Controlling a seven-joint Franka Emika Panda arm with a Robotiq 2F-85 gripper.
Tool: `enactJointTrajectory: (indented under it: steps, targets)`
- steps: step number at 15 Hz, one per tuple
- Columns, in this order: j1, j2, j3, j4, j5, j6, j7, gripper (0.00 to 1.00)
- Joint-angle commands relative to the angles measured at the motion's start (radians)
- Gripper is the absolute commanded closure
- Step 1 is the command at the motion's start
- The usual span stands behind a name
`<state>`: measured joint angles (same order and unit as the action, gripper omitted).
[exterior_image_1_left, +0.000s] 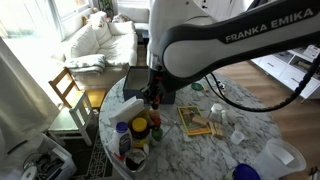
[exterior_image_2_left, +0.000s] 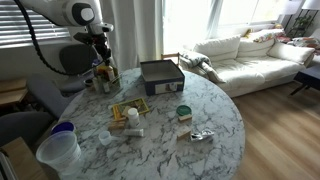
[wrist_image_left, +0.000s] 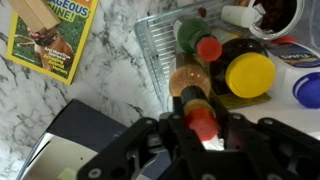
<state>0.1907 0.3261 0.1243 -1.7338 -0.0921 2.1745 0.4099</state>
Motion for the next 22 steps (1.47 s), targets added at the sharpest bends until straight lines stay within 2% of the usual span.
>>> enactJointTrajectory:
  steps: [1, 14, 15, 16, 21, 22]
  targets:
    - [0.027, 0.042, -0.019, 0.026, -0.02, 0.004, -0.008, 0.92]
    - [0.07, 0.127, -0.047, 0.048, -0.055, 0.017, 0.009, 0.92]
    - [0.072, 0.127, -0.05, 0.047, -0.058, 0.018, 0.011, 0.59]
    - [0.071, 0.126, -0.051, 0.048, -0.057, 0.018, 0.009, 0.42]
    - [0.064, 0.09, -0.059, 0.065, -0.054, 0.027, 0.008, 0.06]
    - [0.062, 0.079, -0.063, 0.071, -0.053, 0.021, 0.011, 0.01]
